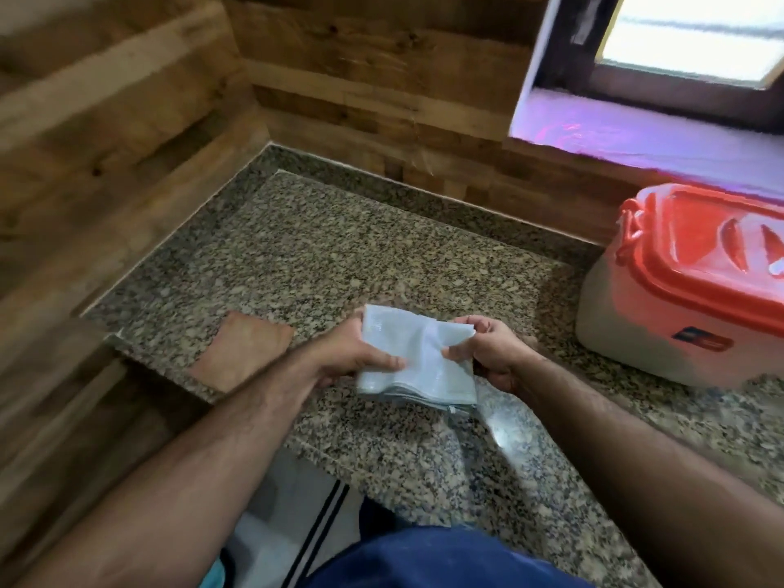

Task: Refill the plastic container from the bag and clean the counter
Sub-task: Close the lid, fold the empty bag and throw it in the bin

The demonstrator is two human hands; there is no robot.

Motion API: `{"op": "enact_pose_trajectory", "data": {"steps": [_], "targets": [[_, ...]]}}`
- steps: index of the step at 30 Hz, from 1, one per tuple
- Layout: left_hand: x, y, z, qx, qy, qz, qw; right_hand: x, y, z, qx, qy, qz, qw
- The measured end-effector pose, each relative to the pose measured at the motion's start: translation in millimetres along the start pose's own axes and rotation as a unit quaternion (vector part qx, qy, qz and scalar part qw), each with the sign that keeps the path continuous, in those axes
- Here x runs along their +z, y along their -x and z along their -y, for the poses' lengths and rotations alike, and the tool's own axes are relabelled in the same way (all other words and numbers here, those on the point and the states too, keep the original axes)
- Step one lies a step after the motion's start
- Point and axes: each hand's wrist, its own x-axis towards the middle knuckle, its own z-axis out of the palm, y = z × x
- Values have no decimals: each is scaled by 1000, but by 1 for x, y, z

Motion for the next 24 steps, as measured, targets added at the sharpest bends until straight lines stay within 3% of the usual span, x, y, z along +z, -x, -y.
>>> {"op": "enact_pose_trajectory", "data": {"steps": [6,12,16,20,24], "targets": [[-19,80,50,62,52,-165,983,64,-12,0,18,13,111,994],[-40,211,128,81,151,-365,915,185,4,-32,23,84,249,964],[-51,310,168,83,200,-398,892,278,31,-64,1,125,323,938],[-49,384,218,39,248,-417,874,362,72,-95,-19,204,408,890],[-54,439,281,-13,270,-502,821,438,104,-140,-42,298,413,860]]}}
